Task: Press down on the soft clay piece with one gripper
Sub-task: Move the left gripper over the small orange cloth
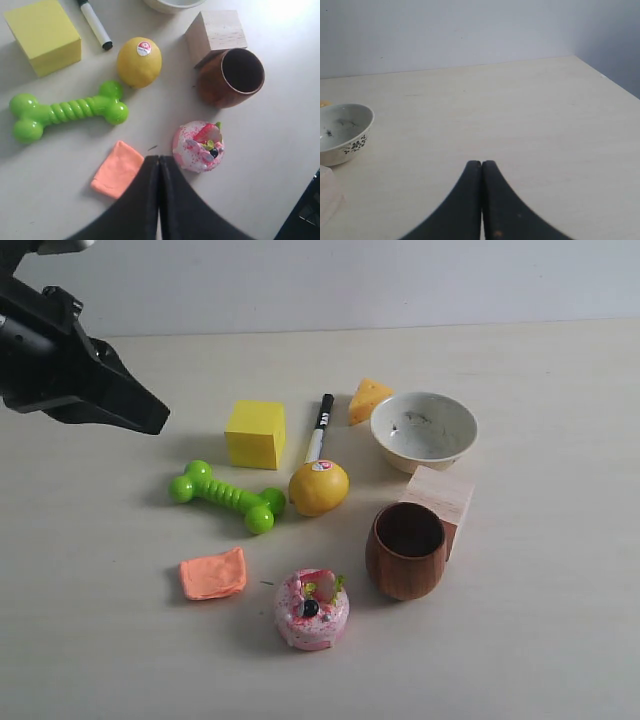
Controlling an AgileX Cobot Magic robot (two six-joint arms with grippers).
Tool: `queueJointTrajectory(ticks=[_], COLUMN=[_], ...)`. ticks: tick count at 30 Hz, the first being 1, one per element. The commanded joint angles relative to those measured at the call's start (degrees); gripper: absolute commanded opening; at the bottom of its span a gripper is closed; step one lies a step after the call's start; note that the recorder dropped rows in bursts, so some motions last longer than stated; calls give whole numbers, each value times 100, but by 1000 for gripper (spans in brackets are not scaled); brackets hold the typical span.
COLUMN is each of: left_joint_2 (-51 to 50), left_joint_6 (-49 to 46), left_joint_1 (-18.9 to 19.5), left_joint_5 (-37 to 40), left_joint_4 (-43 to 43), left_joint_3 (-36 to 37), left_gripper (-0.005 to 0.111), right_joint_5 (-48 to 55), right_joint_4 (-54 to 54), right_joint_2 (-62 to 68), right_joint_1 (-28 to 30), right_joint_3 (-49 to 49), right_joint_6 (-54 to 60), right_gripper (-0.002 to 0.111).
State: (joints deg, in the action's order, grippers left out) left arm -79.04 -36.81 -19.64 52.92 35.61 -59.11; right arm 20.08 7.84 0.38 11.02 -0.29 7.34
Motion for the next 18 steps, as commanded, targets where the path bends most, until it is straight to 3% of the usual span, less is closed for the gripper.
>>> queueJointTrajectory(ticks=[1,9,13,15,16,18], left_joint_2=[-4,-47,-366,-598,-786,-1126], left_joint_6=[-33,-2,1186,1901,2369,2714], left_joint_1=[-40,-40,-40,-140,-304,-572], left_joint_5=[-81,-152,-140,71,256,505], left_joint_4=[103,130,-313,-1050,-1592,-1894], left_joint_3=[-33,-33,-103,-331,-573,-935], left_gripper=[0,0,0,0,0,0], right_joint_5=[-56,-56,-56,-56,-56,-56], right_joint_4=[-28,-28,-28,-28,-28,-28], right_joint_2=[-38,-38,-38,-38,-38,-38], right_joint_1=[25,25,25,25,25,25], right_joint_3=[29,29,29,29,29,29], right_joint_6=[14,14,14,14,14,14], right_gripper=[0,0,0,0,0,0])
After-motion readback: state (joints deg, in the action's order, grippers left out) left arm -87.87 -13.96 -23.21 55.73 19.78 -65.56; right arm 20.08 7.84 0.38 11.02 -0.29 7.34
